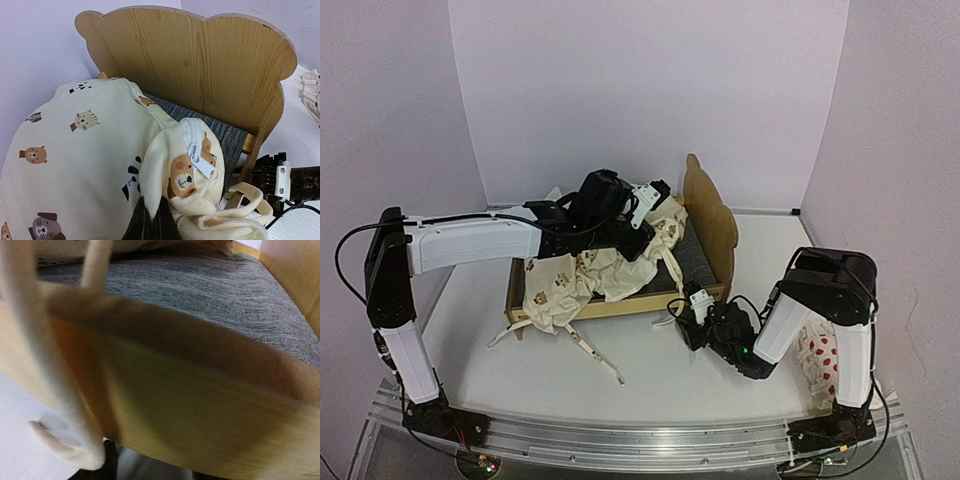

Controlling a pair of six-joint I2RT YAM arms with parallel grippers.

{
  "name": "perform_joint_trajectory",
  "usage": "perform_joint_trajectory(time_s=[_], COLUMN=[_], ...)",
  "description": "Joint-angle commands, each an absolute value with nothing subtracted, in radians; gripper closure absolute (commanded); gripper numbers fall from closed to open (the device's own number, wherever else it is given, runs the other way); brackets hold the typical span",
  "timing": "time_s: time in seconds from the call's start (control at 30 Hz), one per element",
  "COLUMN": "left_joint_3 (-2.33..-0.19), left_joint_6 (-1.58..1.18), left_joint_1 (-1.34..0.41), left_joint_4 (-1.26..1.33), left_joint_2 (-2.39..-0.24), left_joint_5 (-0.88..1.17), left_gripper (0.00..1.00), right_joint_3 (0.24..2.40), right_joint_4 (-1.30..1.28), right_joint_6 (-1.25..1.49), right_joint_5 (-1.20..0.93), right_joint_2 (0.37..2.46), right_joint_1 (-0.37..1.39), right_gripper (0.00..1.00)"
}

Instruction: Set up the pet bed

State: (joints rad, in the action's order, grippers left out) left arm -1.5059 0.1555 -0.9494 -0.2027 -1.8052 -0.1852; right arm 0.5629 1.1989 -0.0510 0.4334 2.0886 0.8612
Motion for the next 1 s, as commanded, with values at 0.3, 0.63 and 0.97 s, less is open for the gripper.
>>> perform_joint_trajectory(time_s=[0.3,0.63,0.97], left_joint_3=[-1.586,-1.585,-1.578], left_joint_6=[0.145,0.130,0.112], left_joint_1=[-0.938,-0.911,-0.908], left_joint_4=[-0.270,-0.277,-0.284], left_joint_2=[-1.821,-1.824,-1.814], left_joint_5=[-0.176,-0.150,-0.164], left_gripper=[1.00,1.00,1.00], right_joint_3=[0.757,0.832,0.645], right_joint_4=[1.253,1.253,1.252], right_joint_6=[-0.167,-0.153,-0.097], right_joint_5=[0.557,0.574,0.417], right_joint_2=[2.220,2.287,2.142], right_joint_1=[0.911,0.914,0.914], right_gripper=[0.62,0.95,1.00])
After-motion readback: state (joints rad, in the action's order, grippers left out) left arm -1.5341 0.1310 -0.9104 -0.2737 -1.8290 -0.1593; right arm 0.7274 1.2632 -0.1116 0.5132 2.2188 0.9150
